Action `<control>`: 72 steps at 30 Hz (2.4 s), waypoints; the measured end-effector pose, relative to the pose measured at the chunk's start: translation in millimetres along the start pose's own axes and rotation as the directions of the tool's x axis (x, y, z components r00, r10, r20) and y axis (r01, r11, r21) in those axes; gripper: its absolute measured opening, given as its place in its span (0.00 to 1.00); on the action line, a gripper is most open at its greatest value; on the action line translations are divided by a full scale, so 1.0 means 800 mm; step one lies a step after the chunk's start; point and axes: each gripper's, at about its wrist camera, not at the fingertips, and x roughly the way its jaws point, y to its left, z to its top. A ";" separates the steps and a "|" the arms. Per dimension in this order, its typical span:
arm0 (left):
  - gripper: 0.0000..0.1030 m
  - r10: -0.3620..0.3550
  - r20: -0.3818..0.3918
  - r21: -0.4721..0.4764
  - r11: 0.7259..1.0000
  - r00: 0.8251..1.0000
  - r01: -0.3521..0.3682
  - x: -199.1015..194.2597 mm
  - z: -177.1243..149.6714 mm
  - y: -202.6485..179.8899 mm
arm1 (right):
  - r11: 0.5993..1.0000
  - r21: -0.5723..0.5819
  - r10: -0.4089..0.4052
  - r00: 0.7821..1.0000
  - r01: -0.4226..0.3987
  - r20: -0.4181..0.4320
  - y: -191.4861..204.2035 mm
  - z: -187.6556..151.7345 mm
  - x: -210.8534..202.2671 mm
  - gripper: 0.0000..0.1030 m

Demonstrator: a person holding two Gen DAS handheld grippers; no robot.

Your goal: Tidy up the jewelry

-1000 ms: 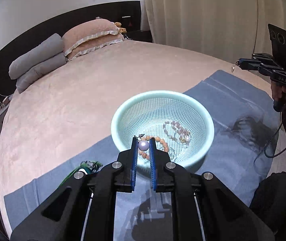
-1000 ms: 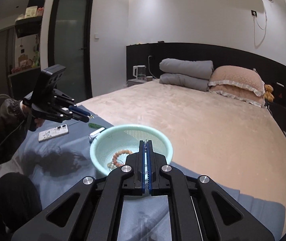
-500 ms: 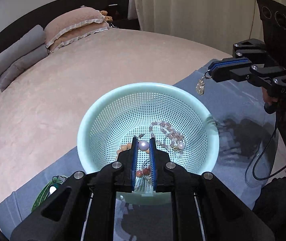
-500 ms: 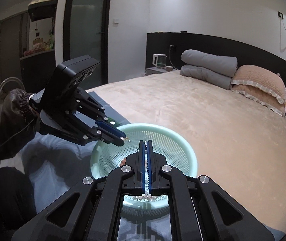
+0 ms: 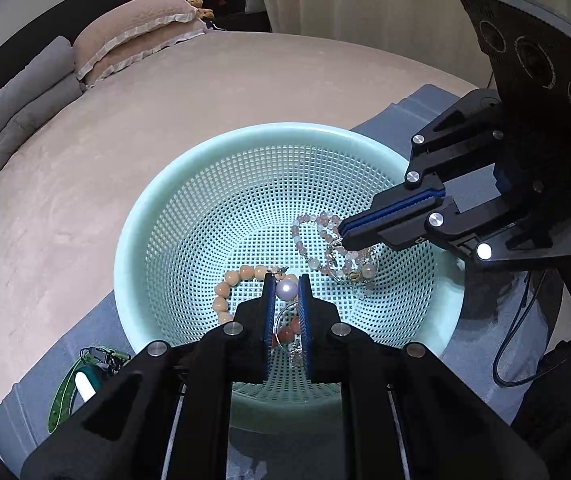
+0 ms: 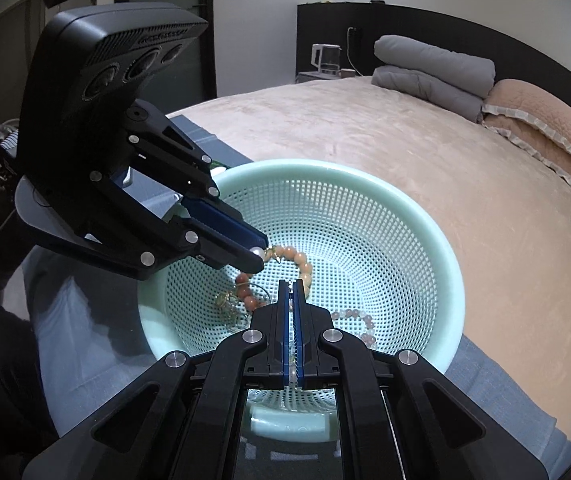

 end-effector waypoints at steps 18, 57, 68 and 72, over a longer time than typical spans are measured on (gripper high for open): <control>0.67 0.053 0.073 -0.085 0.995 0.996 -0.047 -0.059 0.001 -0.019 | 0.990 0.065 -0.123 0.992 0.124 -0.013 0.013 0.011 -0.043 0.46; 0.94 0.403 0.239 -0.422 0.863 0.883 -0.279 -0.221 -0.115 -0.127 | 0.821 0.457 -0.444 0.886 0.342 0.136 0.128 -0.074 -0.209 0.92; 0.94 0.451 0.226 -0.466 0.828 0.864 -0.310 -0.226 -0.165 -0.158 | 0.817 0.485 -0.422 0.897 0.312 0.133 0.165 -0.106 -0.212 0.92; 0.94 0.471 0.198 -0.456 0.821 0.860 -0.345 -0.219 -0.177 -0.168 | 0.819 0.479 -0.423 0.896 0.316 0.132 0.180 -0.121 -0.211 0.92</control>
